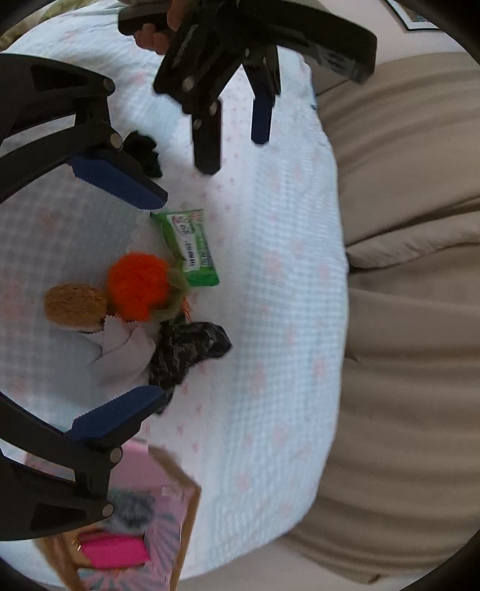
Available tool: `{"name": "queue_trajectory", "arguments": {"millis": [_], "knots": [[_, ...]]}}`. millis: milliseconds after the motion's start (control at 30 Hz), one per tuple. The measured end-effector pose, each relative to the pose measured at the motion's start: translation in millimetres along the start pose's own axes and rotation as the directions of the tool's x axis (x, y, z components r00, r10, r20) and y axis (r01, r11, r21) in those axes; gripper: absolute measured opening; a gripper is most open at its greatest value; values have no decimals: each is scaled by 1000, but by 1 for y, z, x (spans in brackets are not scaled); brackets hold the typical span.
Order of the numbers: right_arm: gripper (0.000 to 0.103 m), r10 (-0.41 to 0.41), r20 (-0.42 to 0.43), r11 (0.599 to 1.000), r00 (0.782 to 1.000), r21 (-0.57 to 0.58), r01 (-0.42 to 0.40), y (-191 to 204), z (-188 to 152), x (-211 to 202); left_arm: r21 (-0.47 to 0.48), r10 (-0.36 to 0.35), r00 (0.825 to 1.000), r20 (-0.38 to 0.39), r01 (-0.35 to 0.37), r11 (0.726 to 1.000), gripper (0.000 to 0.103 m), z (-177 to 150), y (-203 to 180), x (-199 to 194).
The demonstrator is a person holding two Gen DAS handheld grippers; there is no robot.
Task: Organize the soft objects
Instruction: 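Grasp the green wipes pack with the left gripper while the right grasps the orange pompom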
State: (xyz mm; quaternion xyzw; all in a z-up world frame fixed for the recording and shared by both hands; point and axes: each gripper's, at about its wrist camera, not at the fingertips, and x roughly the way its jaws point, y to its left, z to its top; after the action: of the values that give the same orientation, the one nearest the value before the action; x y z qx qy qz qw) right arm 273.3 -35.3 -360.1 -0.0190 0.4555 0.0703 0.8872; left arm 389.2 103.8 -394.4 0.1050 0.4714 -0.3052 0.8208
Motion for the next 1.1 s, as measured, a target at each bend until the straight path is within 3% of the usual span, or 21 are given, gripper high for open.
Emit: {"name": "queue_trajectory", "arguments": {"millis": [167,433,467,567,733,800,867,1100], "knots": [[78,47,-62,999,997,-24,-48,-5,-9,54,80,-32,997,-64,37,996,94,-4,-3,61],[70,106,-122,990,987,-77,-116,-9,-14,102,155,-55,992,-116,72,985,86,-3,-1,111],[66,113,-128,989,985,-82,-124,-8,-14,106,155,-61,990,-125,80,985,81,-3,0,117],[61,129,-153,984,980,-103,-145,-5,-17,117,159,-76,986,-150,100,982,68,-2,2,127],[48,141,-198,977,970,-134,-169,1,-20,131,191,-81,985,-155,111,975,57,1,1,132],[42,143,-215,976,966,-134,-174,3,-22,136,187,-101,981,-163,131,973,46,2,2,133],[37,150,-218,978,964,-110,-177,2,-22,138,197,-101,980,-169,134,971,41,3,0,132],[33,144,-191,982,971,-90,-163,4,-21,132,183,-100,982,-160,129,975,35,2,-2,124]]}}
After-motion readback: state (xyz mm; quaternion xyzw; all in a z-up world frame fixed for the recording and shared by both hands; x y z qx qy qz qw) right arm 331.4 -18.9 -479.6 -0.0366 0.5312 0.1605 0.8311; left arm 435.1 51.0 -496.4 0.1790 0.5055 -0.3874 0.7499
